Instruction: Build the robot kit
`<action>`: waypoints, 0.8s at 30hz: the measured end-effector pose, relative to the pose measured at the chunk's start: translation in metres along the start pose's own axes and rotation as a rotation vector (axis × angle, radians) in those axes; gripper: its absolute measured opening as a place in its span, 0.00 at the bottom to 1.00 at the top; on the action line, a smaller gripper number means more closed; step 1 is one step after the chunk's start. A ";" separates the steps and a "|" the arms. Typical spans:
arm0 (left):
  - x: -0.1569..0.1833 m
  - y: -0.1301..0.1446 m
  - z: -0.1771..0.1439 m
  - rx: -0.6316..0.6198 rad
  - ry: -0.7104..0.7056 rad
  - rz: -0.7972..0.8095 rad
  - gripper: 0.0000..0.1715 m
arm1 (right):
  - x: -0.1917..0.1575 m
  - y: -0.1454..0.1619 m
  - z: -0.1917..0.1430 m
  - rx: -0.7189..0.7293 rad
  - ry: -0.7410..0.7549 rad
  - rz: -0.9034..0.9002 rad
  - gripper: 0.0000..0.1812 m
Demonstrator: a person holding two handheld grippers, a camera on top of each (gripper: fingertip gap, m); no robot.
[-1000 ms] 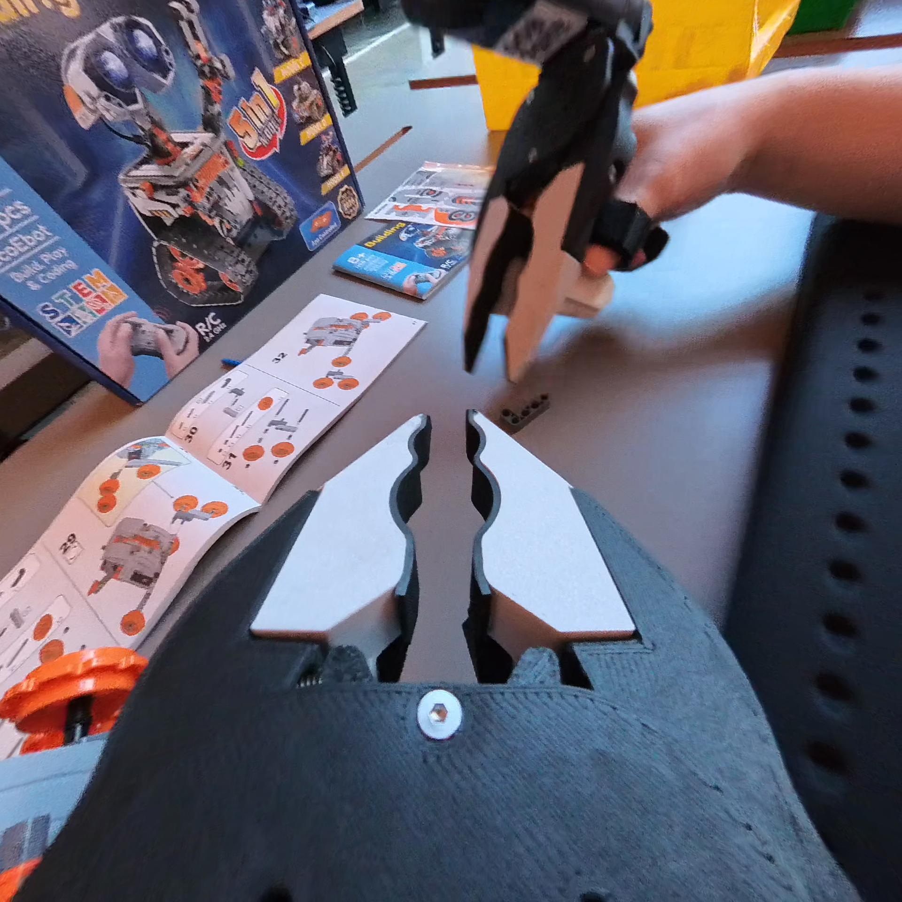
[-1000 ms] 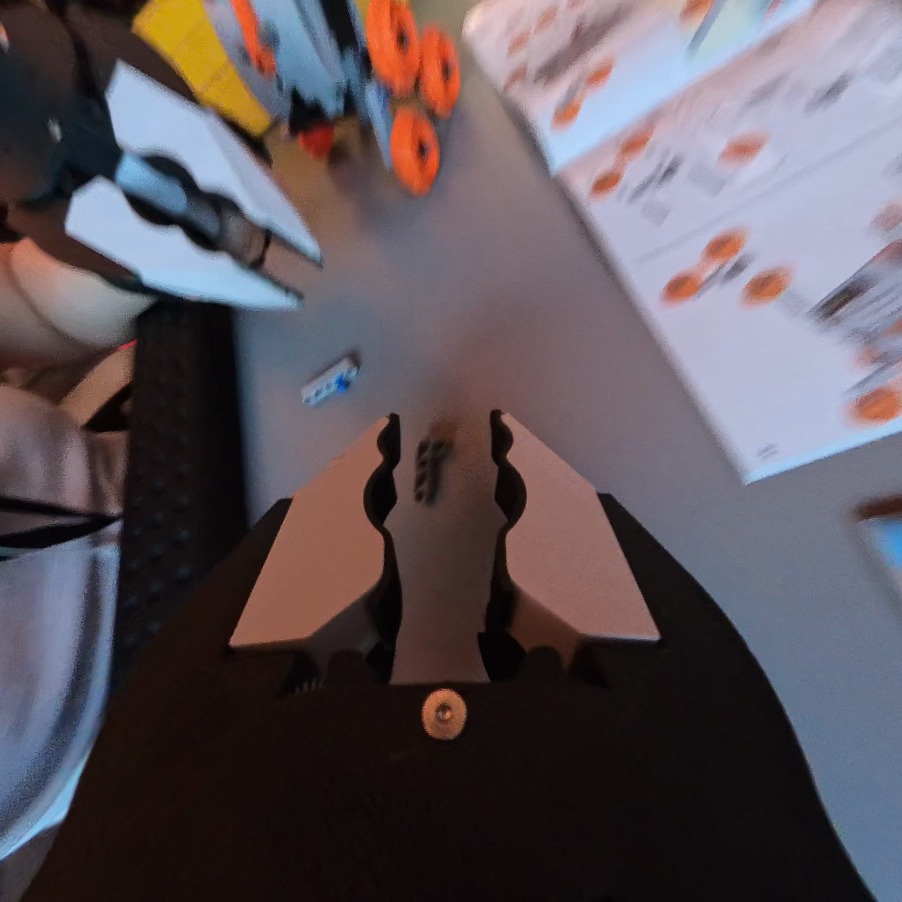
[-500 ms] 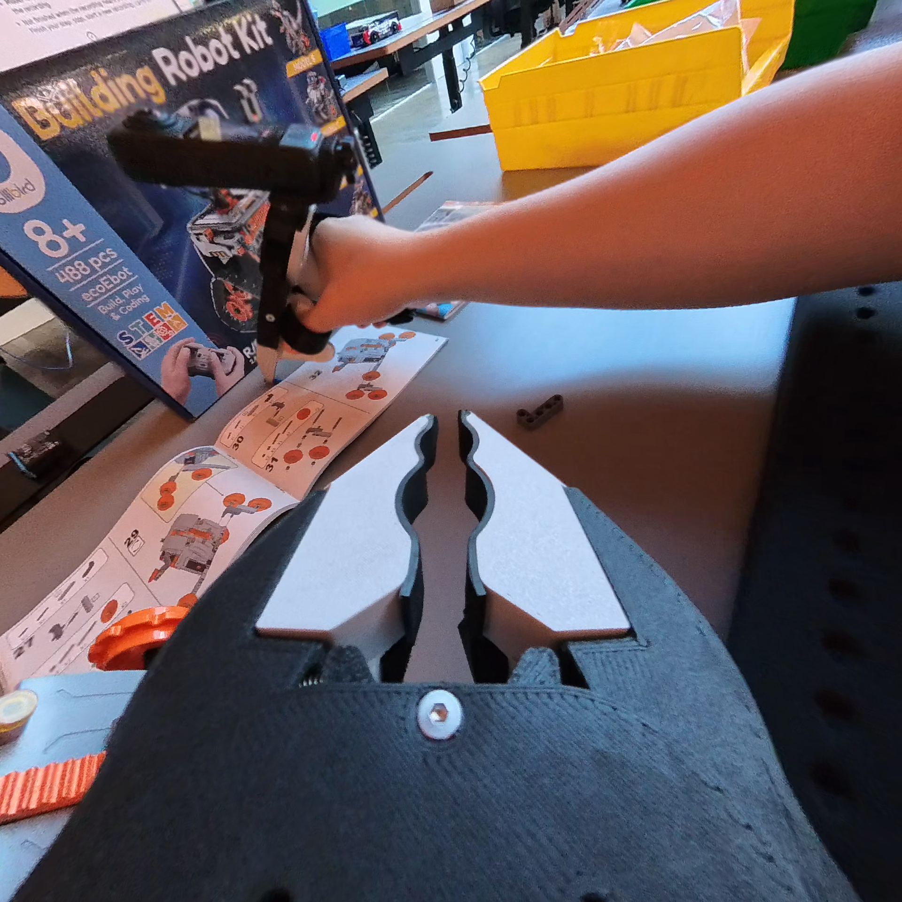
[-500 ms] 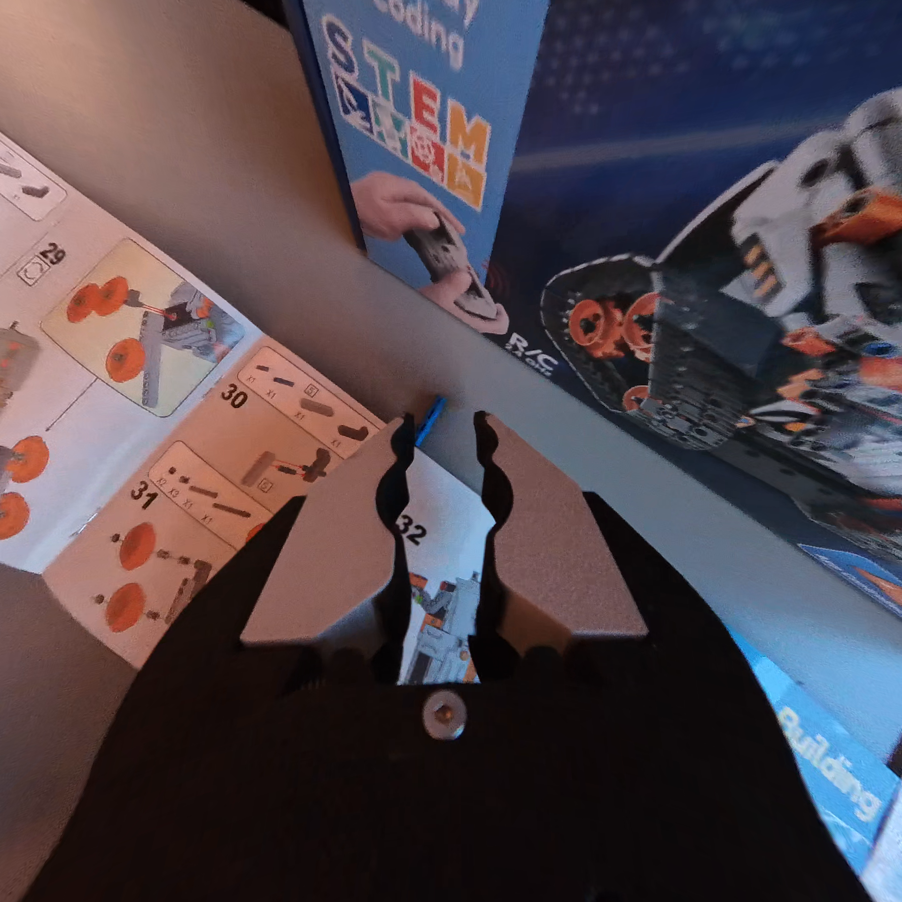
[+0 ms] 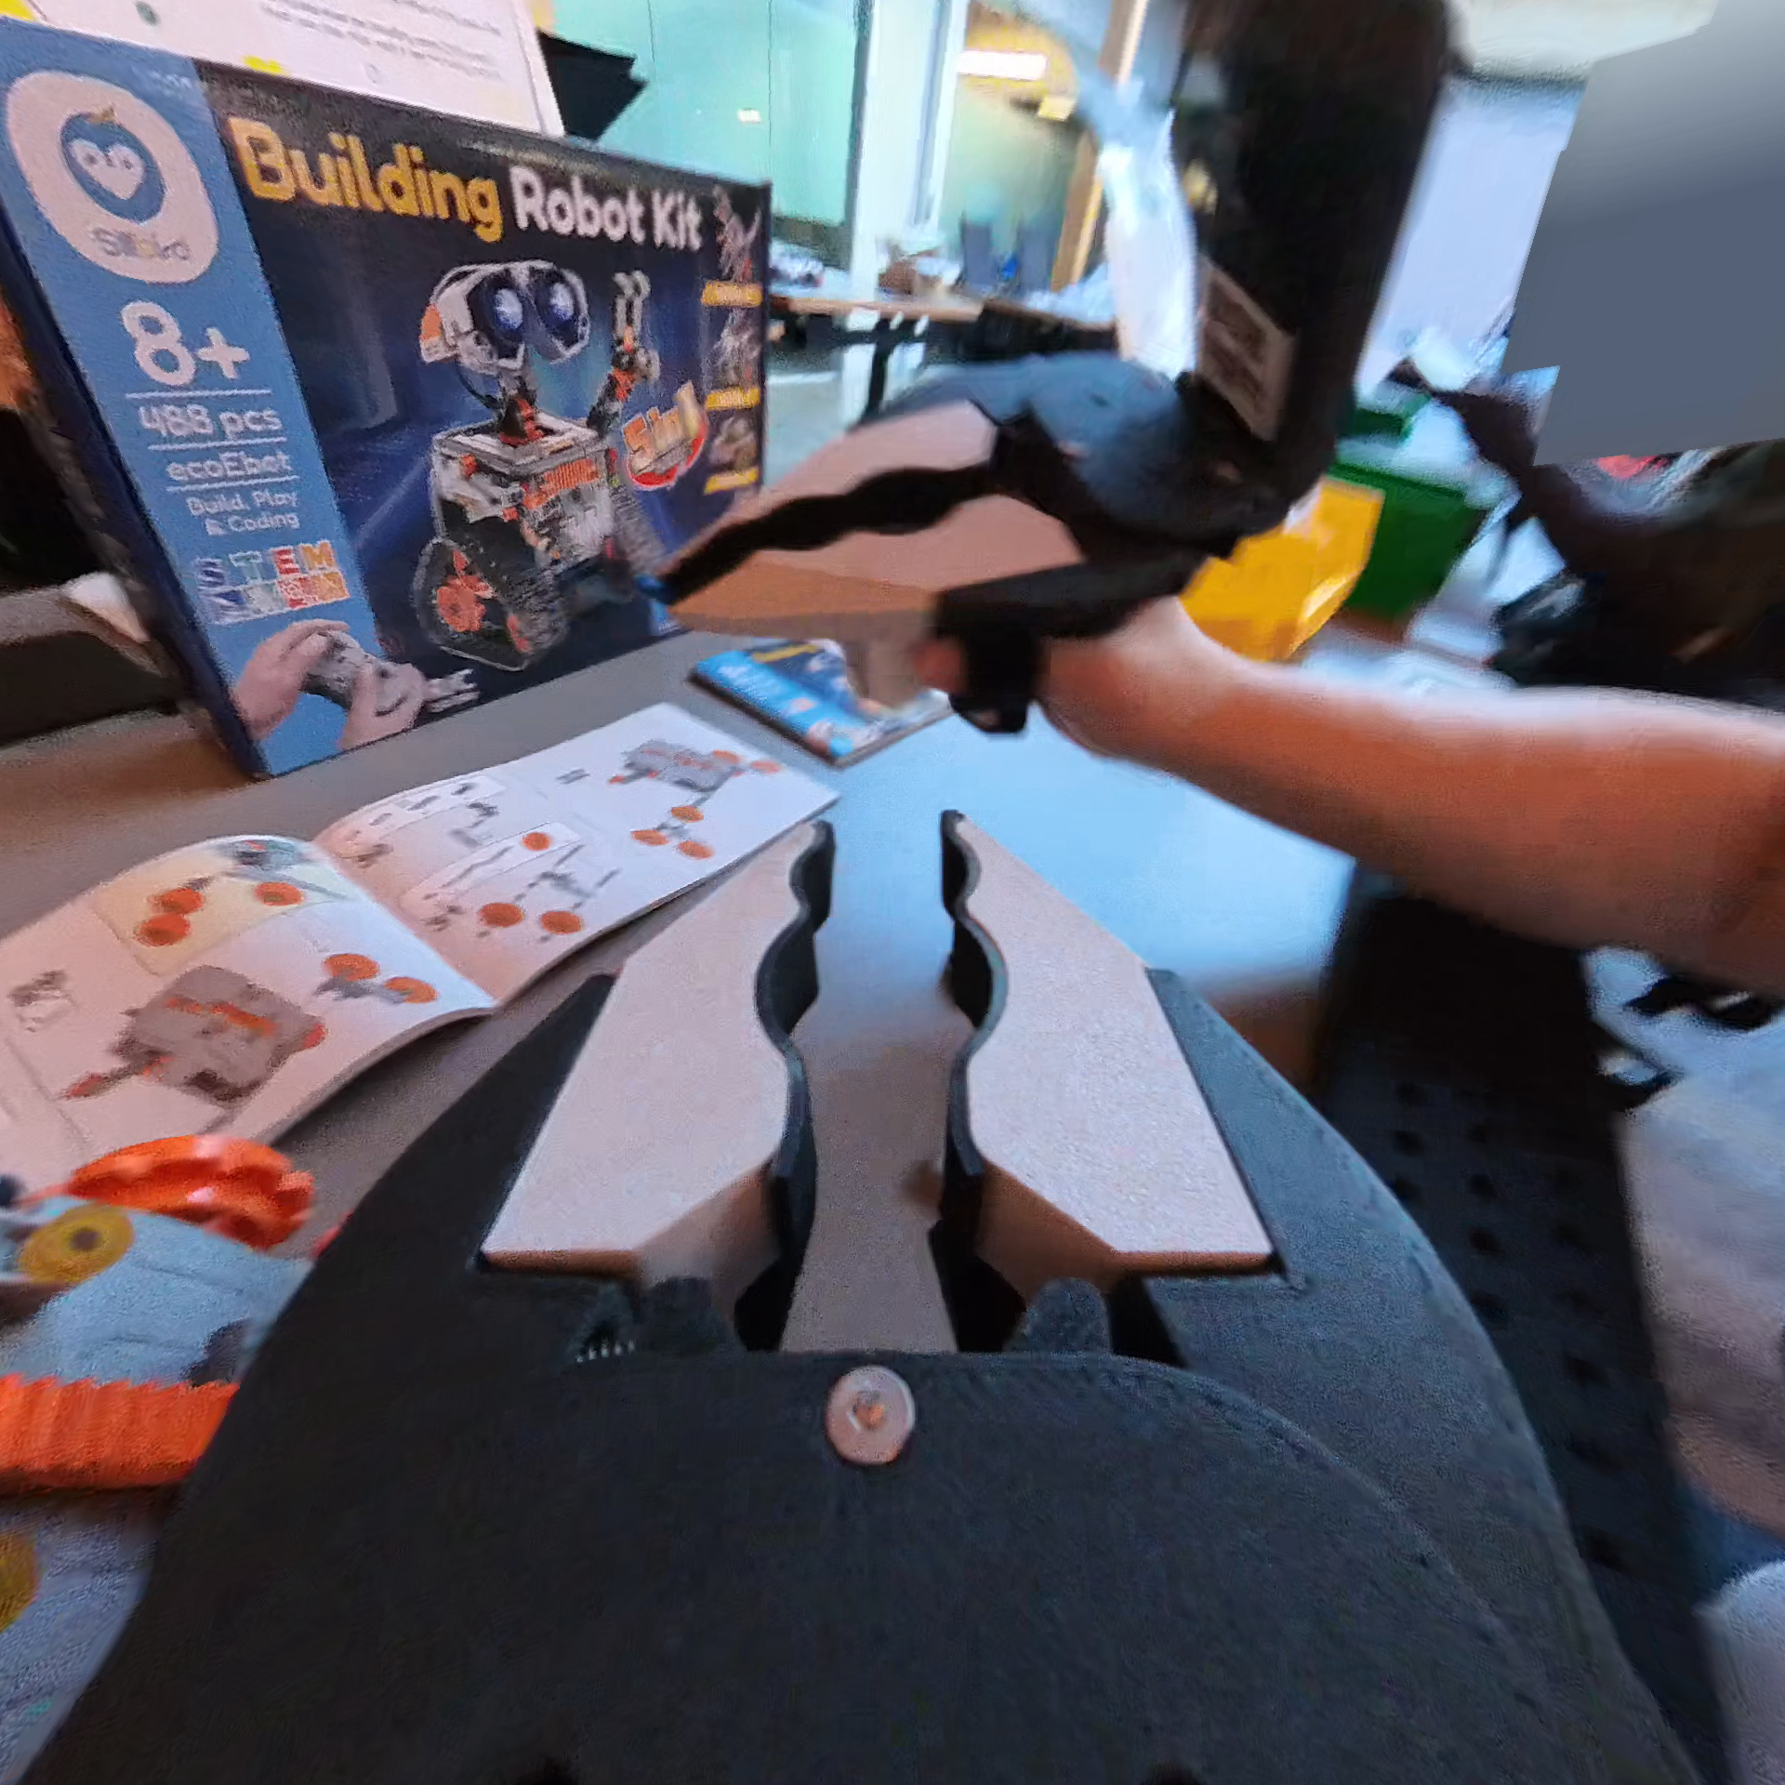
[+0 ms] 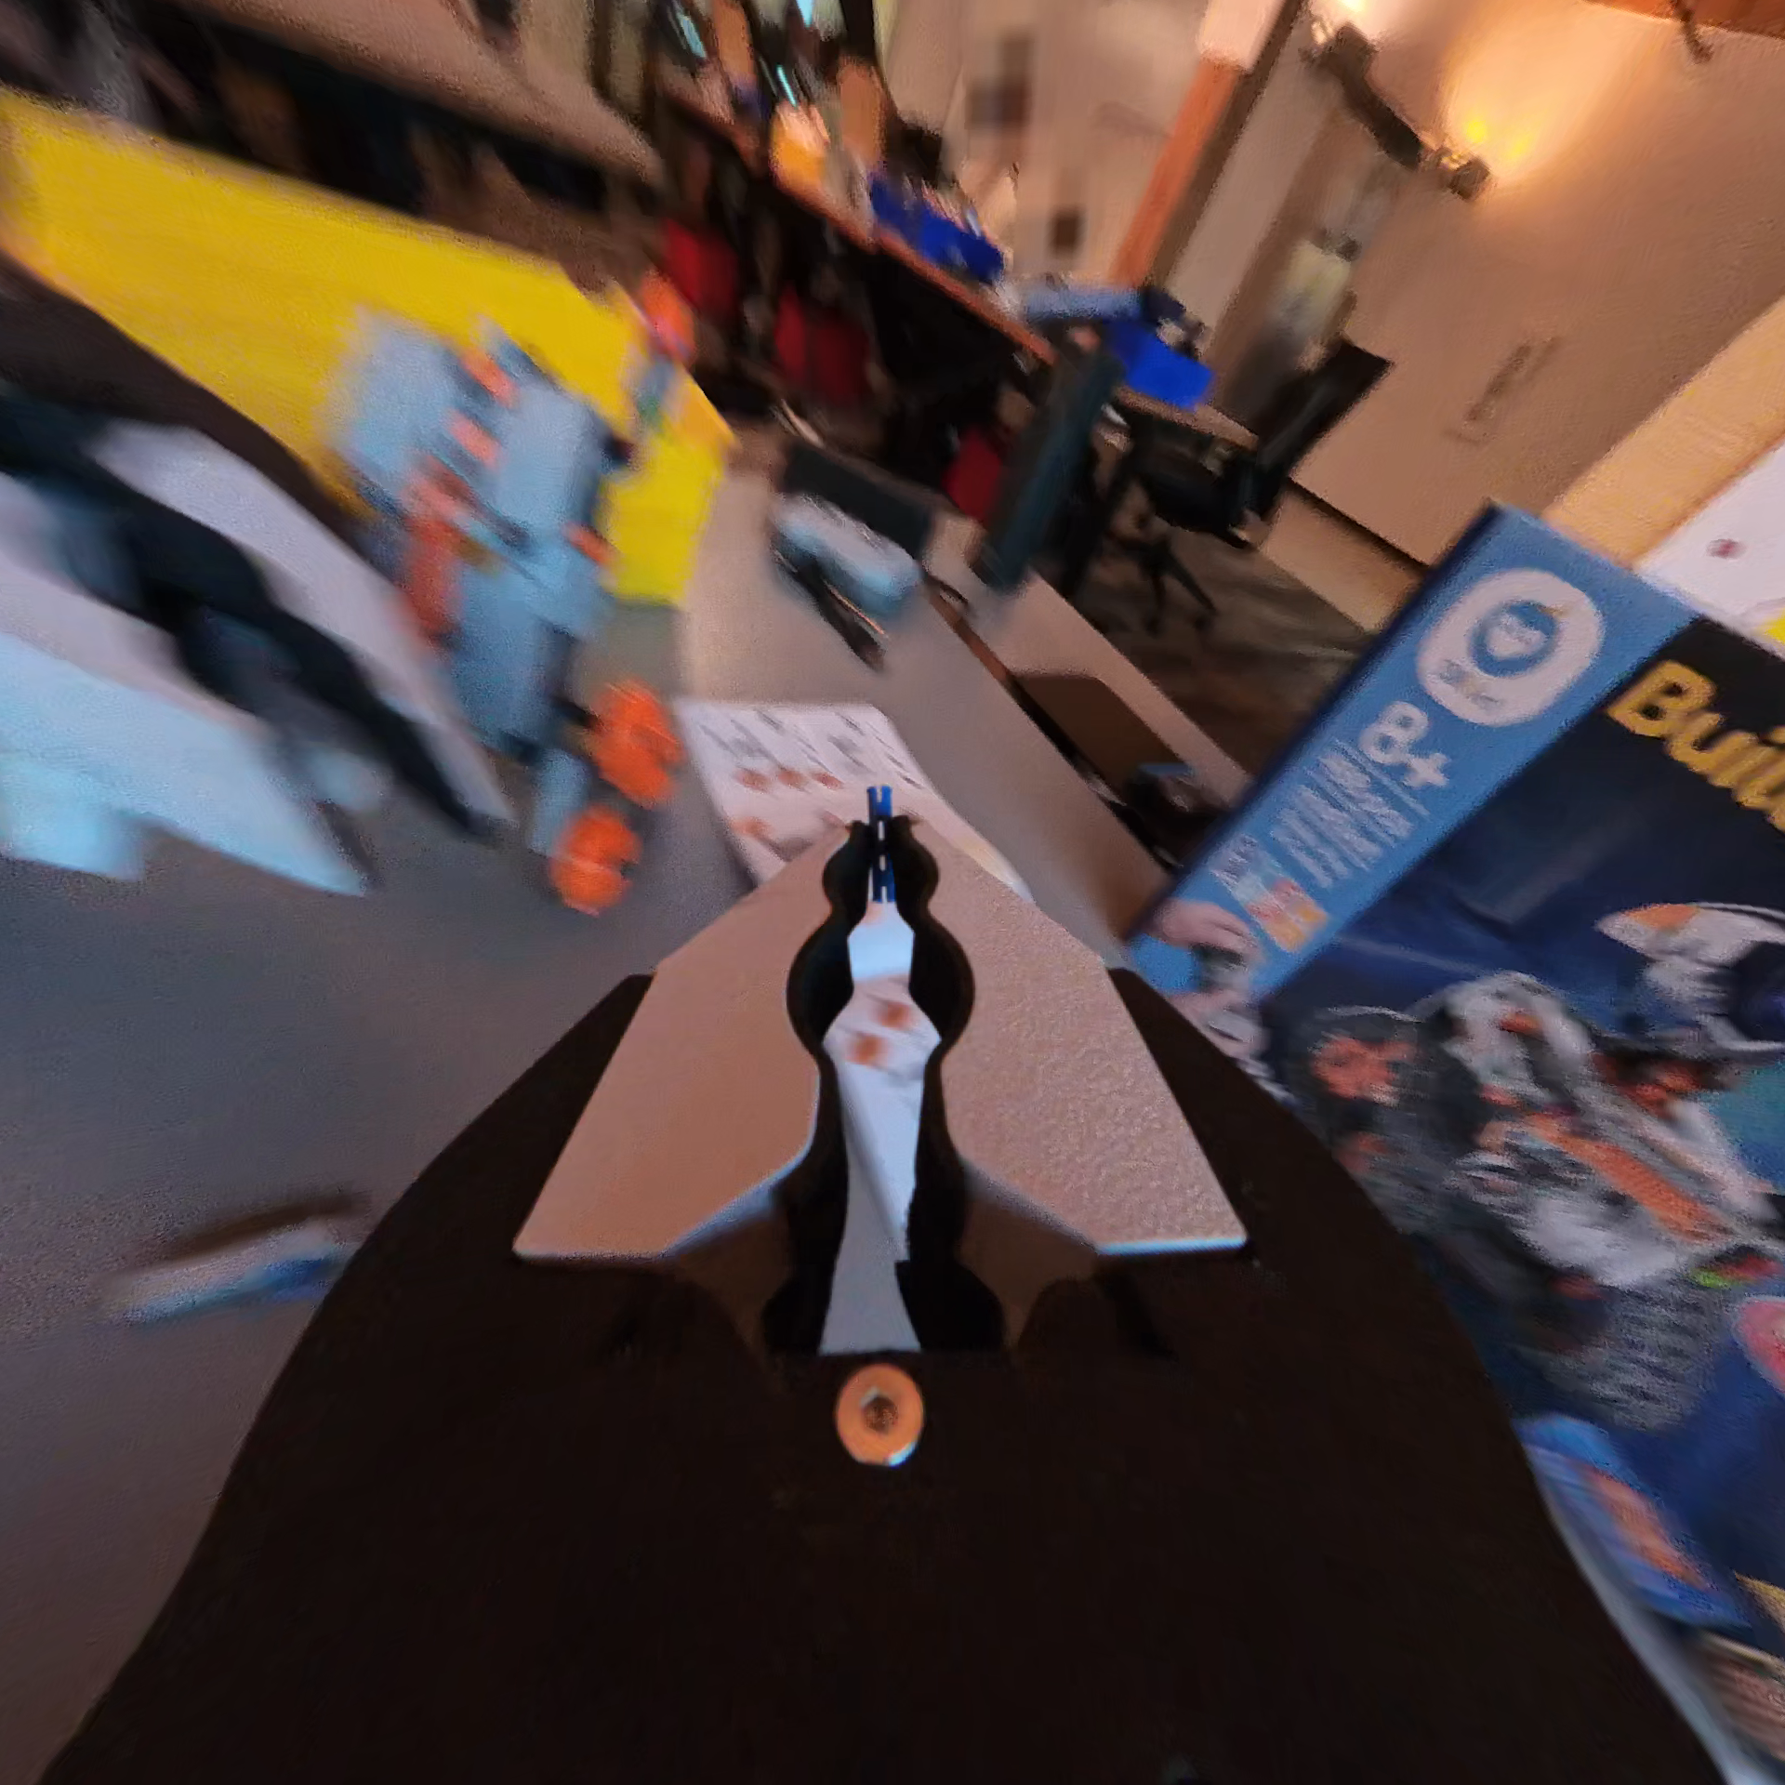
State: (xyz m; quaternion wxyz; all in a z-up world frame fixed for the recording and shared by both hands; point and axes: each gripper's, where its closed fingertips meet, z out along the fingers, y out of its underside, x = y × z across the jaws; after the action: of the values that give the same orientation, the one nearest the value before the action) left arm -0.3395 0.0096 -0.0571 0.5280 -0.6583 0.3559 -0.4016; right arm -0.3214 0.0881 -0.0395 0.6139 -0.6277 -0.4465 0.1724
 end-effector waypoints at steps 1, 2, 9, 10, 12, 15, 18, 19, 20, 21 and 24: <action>0.006 -0.005 0.000 0.029 0.044 -0.048 0.15 | -0.019 -0.017 -0.014 0.062 -0.073 0.099 0.02; 0.011 -0.010 0.000 0.052 0.076 -0.077 0.16 | -0.036 -0.031 -0.027 0.120 -0.153 0.197 0.02; 0.043 -0.049 -0.010 0.186 0.207 -0.115 0.10 | -0.069 -0.045 -0.072 0.084 -0.096 -0.076 0.02; 0.048 -0.050 -0.009 0.180 0.222 -0.119 0.11 | -0.074 -0.046 -0.074 0.077 -0.089 -0.102 0.02; 0.052 -0.048 -0.004 0.156 0.220 -0.113 0.11 | -0.081 -0.047 -0.077 0.084 -0.088 -0.093 0.02; 0.064 -0.050 -0.002 0.188 0.273 -0.121 0.14 | -0.082 -0.059 -0.084 0.191 -0.122 0.126 0.02; 0.081 -0.052 -0.003 0.209 0.358 -0.124 0.16 | -0.082 -0.077 -0.095 0.403 -0.274 0.526 0.02; 0.087 -0.053 -0.003 0.214 0.392 -0.136 0.16 | -0.082 -0.082 -0.098 0.469 -0.333 0.630 0.02; 0.093 -0.056 -0.005 0.231 0.442 -0.175 0.15 | -0.084 -0.087 -0.102 0.536 -0.402 0.708 0.02; 0.095 -0.060 -0.005 0.251 0.483 -0.234 0.12 | -0.087 -0.092 -0.105 0.595 -0.466 0.771 0.02; 0.098 -0.066 -0.008 0.287 0.583 -0.353 0.06 | -0.091 -0.097 -0.105 0.679 -0.564 0.900 0.02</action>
State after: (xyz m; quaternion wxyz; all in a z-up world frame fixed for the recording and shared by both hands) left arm -0.3024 -0.0685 0.0240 0.4139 -0.4867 0.3122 -0.7031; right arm -0.3238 -0.0613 0.0393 0.5050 -0.4545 -0.2036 0.7050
